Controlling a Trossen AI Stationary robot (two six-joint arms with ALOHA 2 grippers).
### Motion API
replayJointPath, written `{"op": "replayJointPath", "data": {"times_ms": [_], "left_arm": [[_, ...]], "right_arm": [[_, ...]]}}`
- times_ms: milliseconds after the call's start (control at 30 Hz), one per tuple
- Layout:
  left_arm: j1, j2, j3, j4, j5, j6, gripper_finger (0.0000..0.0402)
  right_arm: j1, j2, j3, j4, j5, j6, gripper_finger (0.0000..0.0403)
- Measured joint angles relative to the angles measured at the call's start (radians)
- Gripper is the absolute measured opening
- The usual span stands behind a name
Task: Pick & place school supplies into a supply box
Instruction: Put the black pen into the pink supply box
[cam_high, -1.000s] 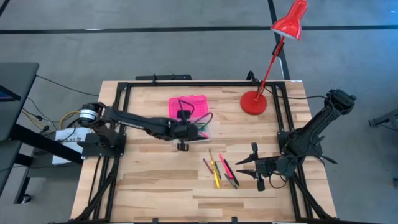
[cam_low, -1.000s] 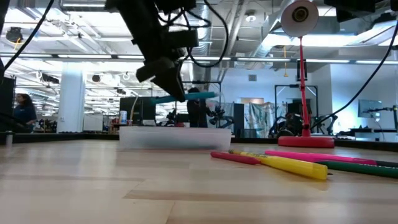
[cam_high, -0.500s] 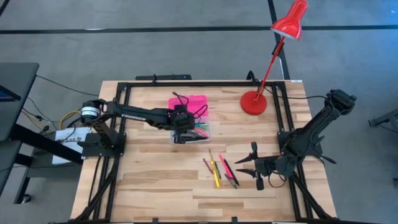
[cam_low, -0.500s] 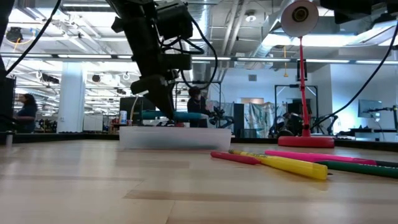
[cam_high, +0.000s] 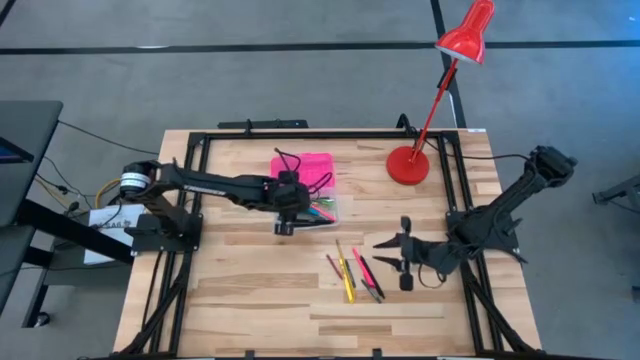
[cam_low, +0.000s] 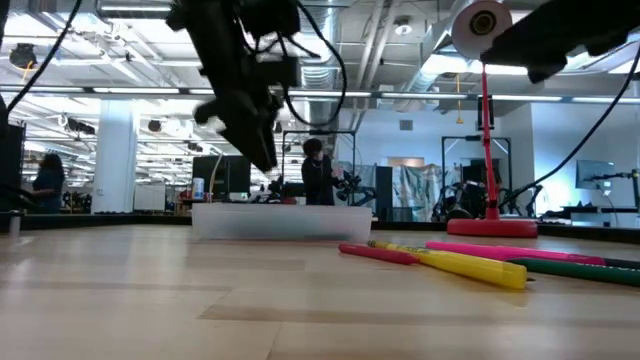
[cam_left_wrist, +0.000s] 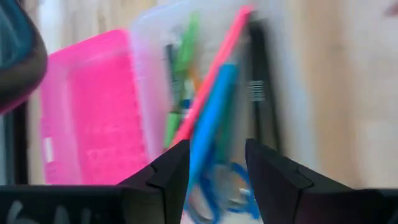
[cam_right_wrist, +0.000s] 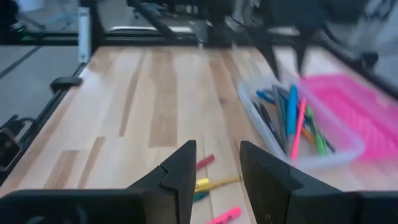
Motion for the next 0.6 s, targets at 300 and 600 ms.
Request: {"op": "replayJointPath", "data": {"times_ms": [300, 600], "left_arm": [[-0.197, -0.109, -0.008, -0.058, 0.057, -0.075, 0.0134], [-0.364, -0.221, -0.285, 0.222, -0.038, -0.113, 0.0128]], "right_arm": [[-0.022, 0.118, 0.000, -0.057, -0.010, 0.270, 0.0117], [0.061, 0.267, 0.003, -0.044, -0.020, 0.514, 0.0117]]}}
